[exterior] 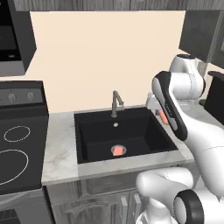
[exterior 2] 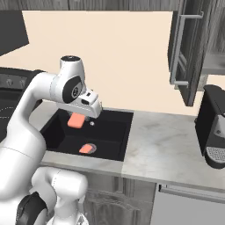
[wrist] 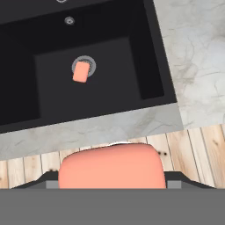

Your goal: Pick up the bar soap and bar soap from the sink, and place them back in the cabinet, and close the cabinet doors.

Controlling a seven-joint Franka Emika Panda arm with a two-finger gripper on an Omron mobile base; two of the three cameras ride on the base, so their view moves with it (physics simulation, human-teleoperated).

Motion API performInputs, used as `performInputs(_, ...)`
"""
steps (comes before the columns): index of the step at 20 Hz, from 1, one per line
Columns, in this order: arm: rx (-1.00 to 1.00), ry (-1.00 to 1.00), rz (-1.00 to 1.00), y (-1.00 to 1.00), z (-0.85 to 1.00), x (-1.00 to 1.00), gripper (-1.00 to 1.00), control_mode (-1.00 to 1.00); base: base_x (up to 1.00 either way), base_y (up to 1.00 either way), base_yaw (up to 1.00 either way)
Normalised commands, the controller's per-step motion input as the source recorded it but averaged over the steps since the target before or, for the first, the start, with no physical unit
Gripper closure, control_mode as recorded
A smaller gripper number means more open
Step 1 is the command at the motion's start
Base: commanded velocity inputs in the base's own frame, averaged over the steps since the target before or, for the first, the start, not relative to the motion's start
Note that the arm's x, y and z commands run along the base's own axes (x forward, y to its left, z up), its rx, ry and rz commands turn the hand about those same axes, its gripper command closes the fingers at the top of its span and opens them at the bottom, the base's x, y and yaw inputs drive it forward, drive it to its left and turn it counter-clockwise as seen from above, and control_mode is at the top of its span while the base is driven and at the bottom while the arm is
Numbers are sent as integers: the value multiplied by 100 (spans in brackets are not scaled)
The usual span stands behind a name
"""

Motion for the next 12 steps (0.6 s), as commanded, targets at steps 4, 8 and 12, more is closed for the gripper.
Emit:
performInputs(4, 0, 0, 0, 0, 0, 0, 100, 100, -50, -8, 0)
performInputs(8, 0, 0, 0, 0, 0, 0, 100, 100, -54, -28, 0)
performInputs(12, 0, 0, 0, 0, 0, 0, 100, 100, -42, -39, 0)
